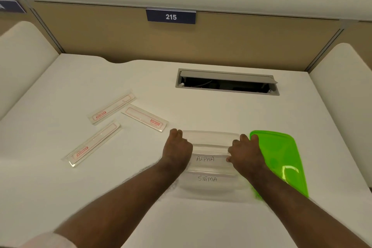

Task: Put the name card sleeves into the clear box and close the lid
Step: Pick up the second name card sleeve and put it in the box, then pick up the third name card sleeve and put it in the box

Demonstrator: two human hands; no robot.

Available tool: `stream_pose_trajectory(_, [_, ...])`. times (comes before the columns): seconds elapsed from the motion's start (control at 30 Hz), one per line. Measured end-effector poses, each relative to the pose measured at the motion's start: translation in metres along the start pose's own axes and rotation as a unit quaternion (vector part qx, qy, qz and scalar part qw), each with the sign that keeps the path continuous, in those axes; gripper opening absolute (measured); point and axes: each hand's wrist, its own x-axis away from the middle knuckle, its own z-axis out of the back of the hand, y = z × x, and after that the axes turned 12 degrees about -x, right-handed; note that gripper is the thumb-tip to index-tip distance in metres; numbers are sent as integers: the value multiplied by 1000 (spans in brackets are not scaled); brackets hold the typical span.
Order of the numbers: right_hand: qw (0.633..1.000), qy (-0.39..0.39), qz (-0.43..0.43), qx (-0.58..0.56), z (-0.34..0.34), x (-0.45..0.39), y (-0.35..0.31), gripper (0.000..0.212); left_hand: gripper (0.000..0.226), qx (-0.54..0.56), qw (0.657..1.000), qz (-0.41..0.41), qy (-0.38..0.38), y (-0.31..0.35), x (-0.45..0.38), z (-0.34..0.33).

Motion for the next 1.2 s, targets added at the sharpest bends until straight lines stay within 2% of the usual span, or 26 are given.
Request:
stream_pose_trajectory(0.07, [1000,5,6,4,-2,-1,-4,31,17,-9,1000,-7,-3,3,-3,-3])
stream_pose_trajectory(0.27, [999,-2,-11,30,-7,-8,-13,23,11,-27,999,-26,-7,5,-10,-4])
stream_pose_trajectory(0.37, [1000,4,-6,26,-9,-7,-12,30,12,-7,999,-30,9,6,-12,-8])
stream_pose_trajectory(0.47, [1000,17,-13,3,-1,-9,-11,35,12,53,995,-16,82,0,-11,-8])
stream_pose_trajectory(0.6, [992,115,-16,-46,23,-19,-9,22,10,116,968,60,216,-19,-9,-13])
stream_pose_trajectory(0.73, [979,183,-7,-86,44,-36,-16,20,22,163,939,149,264,-52,-7,-29])
stream_pose_trajectory(0.93, [975,180,13,-127,54,-72,-52,26,39,178,930,238,215,-98,-12,-65])
stream_pose_trajectory(1.2, [988,74,50,-129,56,-136,-122,39,47,253,929,266,39,-139,-35,-104])
